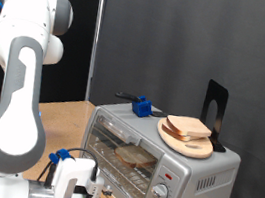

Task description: Make a piece of toast with the oven

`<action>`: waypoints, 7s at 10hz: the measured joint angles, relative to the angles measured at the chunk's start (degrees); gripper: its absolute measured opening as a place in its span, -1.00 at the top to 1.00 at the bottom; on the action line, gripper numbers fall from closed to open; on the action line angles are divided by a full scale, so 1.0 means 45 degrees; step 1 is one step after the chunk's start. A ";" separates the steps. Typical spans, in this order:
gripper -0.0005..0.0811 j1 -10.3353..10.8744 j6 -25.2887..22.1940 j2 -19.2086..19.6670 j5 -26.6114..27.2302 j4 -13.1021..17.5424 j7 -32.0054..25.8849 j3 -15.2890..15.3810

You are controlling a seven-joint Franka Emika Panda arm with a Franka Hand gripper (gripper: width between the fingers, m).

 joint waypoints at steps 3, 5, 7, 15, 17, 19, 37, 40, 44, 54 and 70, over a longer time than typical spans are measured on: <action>-0.97 0.0133 -0.0022 0.0170 -0.0113 0.0309 -0.1023 0.0090; -0.97 0.0146 -0.0196 0.0352 -0.0183 0.0491 -0.1164 0.0139; -0.97 0.0147 -0.0144 0.0456 -0.0102 0.0554 -0.1265 0.0228; -0.97 0.0561 0.0107 0.0845 -0.0050 0.0588 -0.1899 0.0715; -0.97 0.0766 0.0529 0.0931 0.0103 0.0578 -0.1899 0.0832; -0.97 0.0907 0.0862 0.0984 0.0278 0.0590 -0.1900 0.0967; 0.67 0.1175 0.1226 0.0968 0.0560 0.0619 -0.1901 0.1302; 0.77 0.1168 0.1206 0.0967 0.0660 0.0585 -0.2572 0.1303; 0.77 0.1144 0.1154 0.0968 0.0930 0.0475 -0.3553 0.1310; 0.77 0.1089 0.1045 0.0929 0.1931 0.0013 -0.6295 0.1323; -0.97 -0.0129 -0.1772 -0.1196 -0.0586 -0.2058 -0.3695 -0.0517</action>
